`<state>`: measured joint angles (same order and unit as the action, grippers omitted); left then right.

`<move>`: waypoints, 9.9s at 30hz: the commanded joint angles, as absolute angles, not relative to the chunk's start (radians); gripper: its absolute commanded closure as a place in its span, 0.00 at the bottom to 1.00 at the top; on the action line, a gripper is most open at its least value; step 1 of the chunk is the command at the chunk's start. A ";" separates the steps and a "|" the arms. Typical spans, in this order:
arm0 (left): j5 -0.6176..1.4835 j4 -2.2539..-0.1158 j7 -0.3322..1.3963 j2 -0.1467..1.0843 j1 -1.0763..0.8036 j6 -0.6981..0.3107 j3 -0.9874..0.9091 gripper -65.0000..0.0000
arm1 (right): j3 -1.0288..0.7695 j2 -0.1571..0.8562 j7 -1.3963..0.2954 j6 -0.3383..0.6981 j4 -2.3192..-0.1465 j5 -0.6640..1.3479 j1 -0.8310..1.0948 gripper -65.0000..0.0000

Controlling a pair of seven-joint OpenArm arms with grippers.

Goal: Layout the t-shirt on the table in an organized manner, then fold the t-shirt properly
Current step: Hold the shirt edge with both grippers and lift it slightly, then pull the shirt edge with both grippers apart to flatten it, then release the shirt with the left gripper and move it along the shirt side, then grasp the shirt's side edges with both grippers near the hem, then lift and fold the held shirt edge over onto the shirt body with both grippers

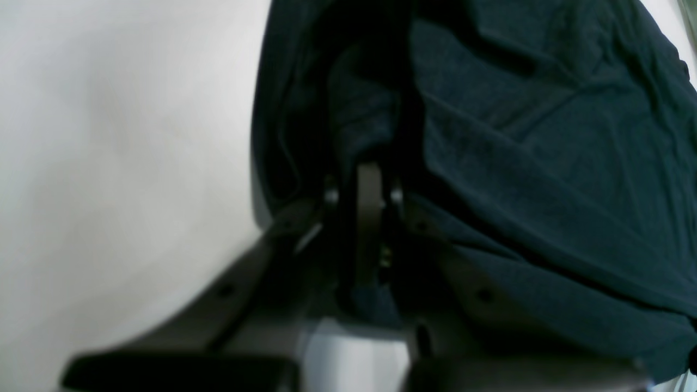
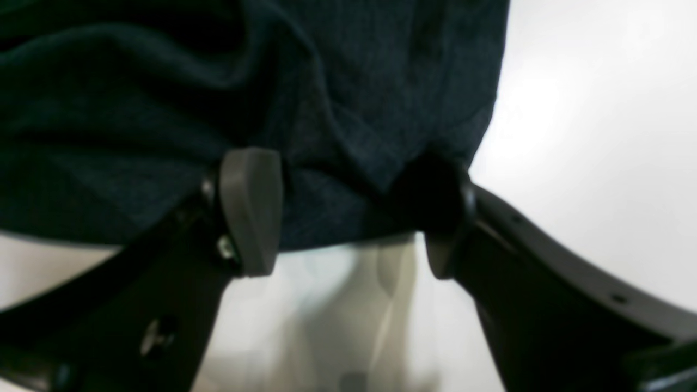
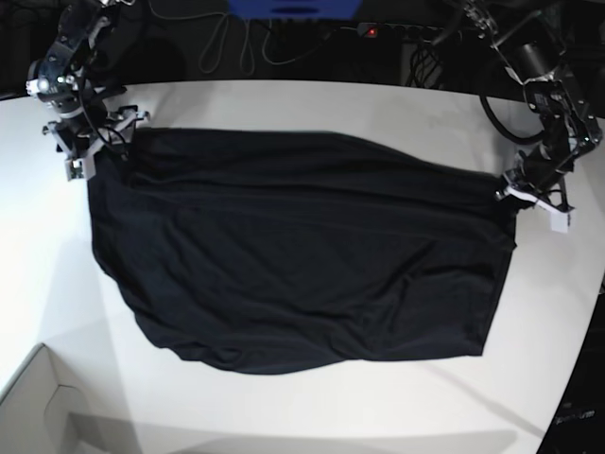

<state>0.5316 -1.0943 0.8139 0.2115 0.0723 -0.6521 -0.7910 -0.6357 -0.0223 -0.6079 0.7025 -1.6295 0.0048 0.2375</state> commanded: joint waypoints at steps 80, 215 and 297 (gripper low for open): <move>0.684 -1.492 0.920 0.193 -0.328 -0.698 -1.038 0.55 | -0.561 0.007 -0.615 0.698 -1.933 0.004 0.493 0.61; 0.361 -1.078 0.449 0.305 0.338 -0.234 -0.549 1.00 | -0.423 0.035 -0.456 0.698 -1.457 -0.260 -0.217 1.00; 0.753 -1.623 0.639 0.278 -0.351 -0.236 -0.811 1.00 | -0.357 -0.007 -0.456 0.698 -2.000 -0.222 0.463 1.00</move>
